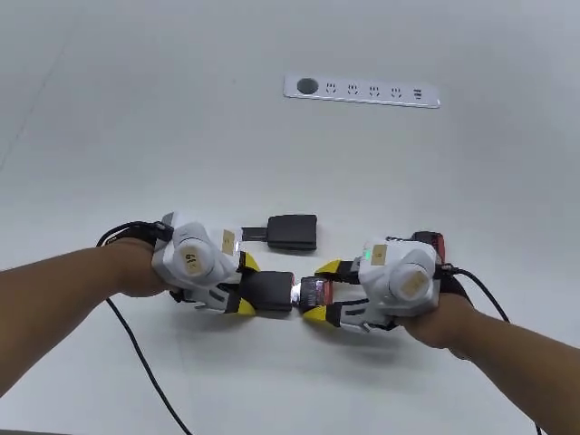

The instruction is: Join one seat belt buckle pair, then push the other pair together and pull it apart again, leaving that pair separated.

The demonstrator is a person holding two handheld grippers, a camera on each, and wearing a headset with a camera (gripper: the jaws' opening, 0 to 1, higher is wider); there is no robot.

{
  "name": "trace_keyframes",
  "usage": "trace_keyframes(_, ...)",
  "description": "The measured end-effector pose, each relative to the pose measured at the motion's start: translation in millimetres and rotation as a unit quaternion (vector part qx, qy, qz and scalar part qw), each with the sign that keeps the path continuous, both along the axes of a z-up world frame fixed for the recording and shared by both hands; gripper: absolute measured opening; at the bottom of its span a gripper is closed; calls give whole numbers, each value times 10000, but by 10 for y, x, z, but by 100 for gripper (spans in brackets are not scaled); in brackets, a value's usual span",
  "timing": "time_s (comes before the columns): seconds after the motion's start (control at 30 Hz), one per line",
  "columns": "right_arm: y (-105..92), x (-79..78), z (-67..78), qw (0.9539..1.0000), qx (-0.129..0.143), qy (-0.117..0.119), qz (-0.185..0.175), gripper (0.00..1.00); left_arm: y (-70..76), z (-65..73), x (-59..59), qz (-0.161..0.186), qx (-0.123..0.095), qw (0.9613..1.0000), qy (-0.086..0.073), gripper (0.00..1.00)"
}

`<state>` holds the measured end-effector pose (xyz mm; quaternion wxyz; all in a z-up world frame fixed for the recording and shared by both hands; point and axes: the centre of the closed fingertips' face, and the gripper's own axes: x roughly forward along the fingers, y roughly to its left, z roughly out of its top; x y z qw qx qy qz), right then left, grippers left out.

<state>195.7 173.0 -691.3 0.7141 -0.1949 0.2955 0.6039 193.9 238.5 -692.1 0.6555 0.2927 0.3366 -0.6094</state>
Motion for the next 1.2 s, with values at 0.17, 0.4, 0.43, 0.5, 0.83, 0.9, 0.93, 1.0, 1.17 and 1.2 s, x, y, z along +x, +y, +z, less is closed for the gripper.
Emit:
trace_keyframes(0.17,6,-4,4,10000,48,5,-29,34,8,-4,1,10,-17,10000,9,32)
trace_keyframes(0.4,8,-9,14,10000,72,19,-8,34,6,-4,-6,1,-45,10000,20,32)
trace_keyframes(0.43,2,-12,13,10000,76,24,-2,34,5,-4,-9,-3,-52,10000,34,32)
trace_keyframes(0.5,-10,-11,6,10000,90,25,4,34,1,-6,-15,-10,-61,10000,42,32)
trace_keyframes(0.83,-13,-13,0,9999,119,24,-48,35,-1,3,-21,-15,-36,10000,27,32)
trace_keyframes(0.9,-12,-22,18,9999,123,17,-68,35,4,2,-23,2,-21,10000,46,32)
trace_keyframes(0.93,-12,-27,28,9999,125,17,-77,35,3,2,-23,-7,-8,10000,47,32)
trace_keyframes(1.0,-10,-31,37,9999,125,27,-88,35,4,4,-25,-19,7,10000,45,32)
trace_keyframes(1.17,1,-38,39,9999,73,-66,-80,36,-5,0,-34,52,71,9999,56,33)
trace_keyframes(1.2,0,-40,41,9999,68,-86,-78,36,-3,-7,-40,42,113,9999,33,33)
